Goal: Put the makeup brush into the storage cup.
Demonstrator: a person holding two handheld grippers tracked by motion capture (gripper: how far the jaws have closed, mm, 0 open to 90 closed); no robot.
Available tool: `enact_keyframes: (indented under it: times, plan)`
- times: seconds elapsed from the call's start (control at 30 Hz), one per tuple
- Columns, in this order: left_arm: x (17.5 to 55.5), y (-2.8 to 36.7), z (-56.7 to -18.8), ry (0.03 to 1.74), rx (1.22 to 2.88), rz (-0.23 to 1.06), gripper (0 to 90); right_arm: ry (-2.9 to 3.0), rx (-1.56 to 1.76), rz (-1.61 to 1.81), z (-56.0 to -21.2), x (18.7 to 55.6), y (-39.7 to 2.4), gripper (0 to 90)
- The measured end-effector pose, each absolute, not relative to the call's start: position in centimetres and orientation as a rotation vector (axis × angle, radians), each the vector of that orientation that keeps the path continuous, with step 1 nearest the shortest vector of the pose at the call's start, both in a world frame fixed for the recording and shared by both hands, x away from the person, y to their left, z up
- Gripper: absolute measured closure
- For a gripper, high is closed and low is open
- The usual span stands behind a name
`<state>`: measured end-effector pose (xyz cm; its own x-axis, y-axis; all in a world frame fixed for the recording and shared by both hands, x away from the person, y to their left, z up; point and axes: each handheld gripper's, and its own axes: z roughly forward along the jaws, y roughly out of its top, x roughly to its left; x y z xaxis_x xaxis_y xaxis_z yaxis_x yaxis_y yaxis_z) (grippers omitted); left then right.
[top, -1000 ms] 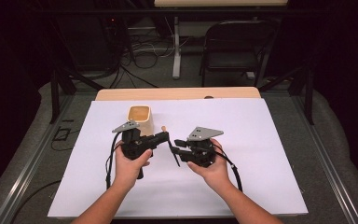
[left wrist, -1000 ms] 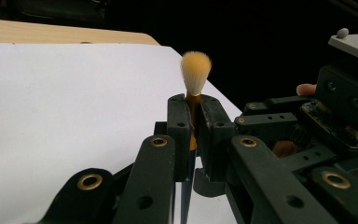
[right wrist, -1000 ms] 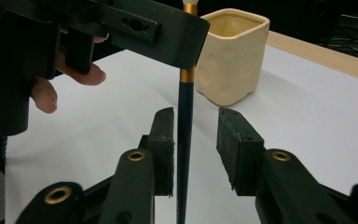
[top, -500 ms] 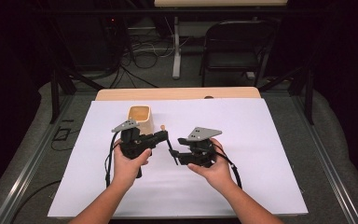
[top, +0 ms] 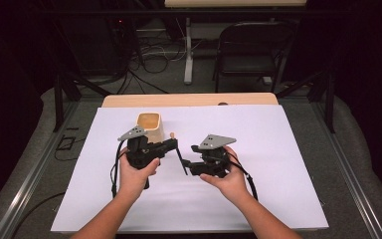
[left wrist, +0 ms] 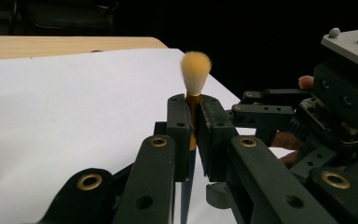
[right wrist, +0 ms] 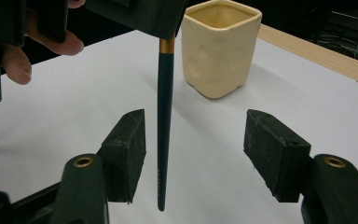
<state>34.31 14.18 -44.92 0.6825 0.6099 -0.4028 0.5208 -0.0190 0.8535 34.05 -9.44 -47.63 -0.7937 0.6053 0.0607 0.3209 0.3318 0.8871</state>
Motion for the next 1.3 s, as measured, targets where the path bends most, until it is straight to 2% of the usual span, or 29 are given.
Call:
enact_keyframes:
  times: [0.63, 1.3]
  plan:
    - [34.2, 15.2, -44.3, 0.939, 1.678, 0.130, 83.8, 2.317, 0.817, 1.380, -47.2, 33.9, -10.4, 38.1]
    - [33.9, 16.5, -42.4, 0.921, 1.723, 0.236, 83.8, 2.296, 0.850, 1.360, -46.9, 33.8, -11.9, 38.2]
